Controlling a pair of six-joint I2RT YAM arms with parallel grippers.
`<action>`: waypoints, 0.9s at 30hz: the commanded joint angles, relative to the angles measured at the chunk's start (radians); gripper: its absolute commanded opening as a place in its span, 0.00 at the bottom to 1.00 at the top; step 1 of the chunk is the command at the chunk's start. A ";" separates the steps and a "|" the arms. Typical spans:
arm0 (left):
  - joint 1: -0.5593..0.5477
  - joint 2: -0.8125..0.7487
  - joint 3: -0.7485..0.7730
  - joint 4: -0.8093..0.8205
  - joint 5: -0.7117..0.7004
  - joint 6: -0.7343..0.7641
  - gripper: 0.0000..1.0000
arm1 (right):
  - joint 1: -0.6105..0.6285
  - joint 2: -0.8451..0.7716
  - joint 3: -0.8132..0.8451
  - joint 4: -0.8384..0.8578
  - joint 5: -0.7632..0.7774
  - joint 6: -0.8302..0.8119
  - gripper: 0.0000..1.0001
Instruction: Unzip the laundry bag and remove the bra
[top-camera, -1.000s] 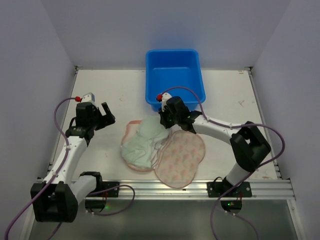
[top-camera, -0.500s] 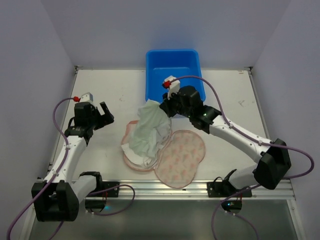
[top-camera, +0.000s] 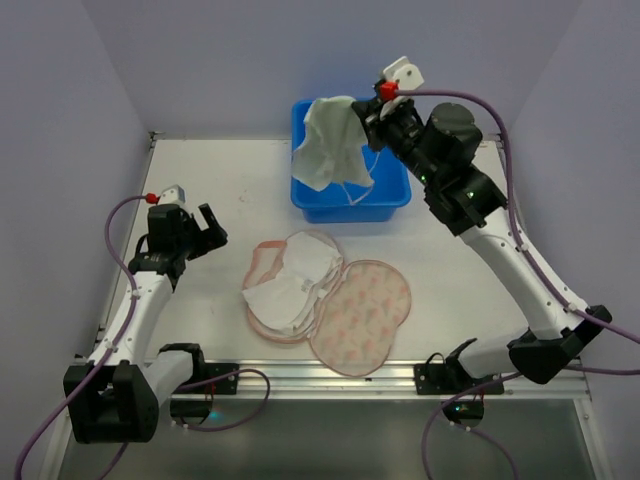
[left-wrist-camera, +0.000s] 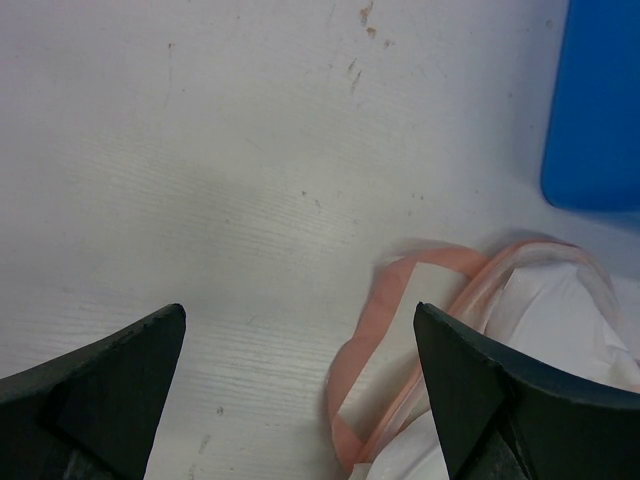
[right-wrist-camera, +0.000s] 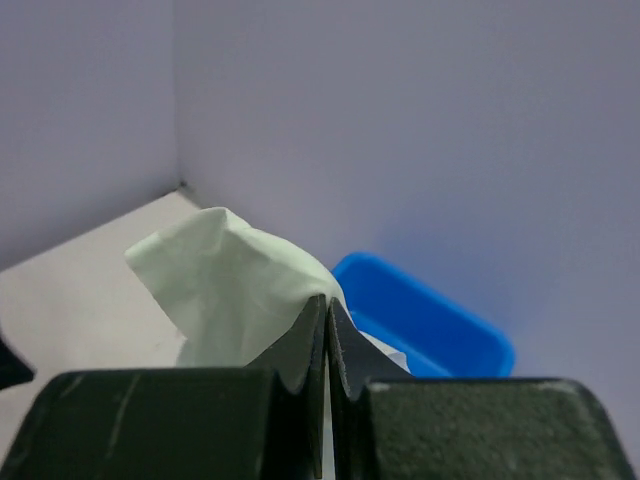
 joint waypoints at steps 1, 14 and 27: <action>0.013 -0.002 0.002 0.034 0.016 0.025 1.00 | -0.079 0.079 0.115 0.025 -0.003 -0.122 0.00; 0.016 0.009 0.000 0.034 0.030 0.027 1.00 | -0.225 0.294 0.094 0.107 -0.178 -0.223 0.00; 0.030 0.053 0.006 0.034 0.073 0.034 1.00 | -0.294 0.602 0.270 -0.003 -0.296 -0.189 0.00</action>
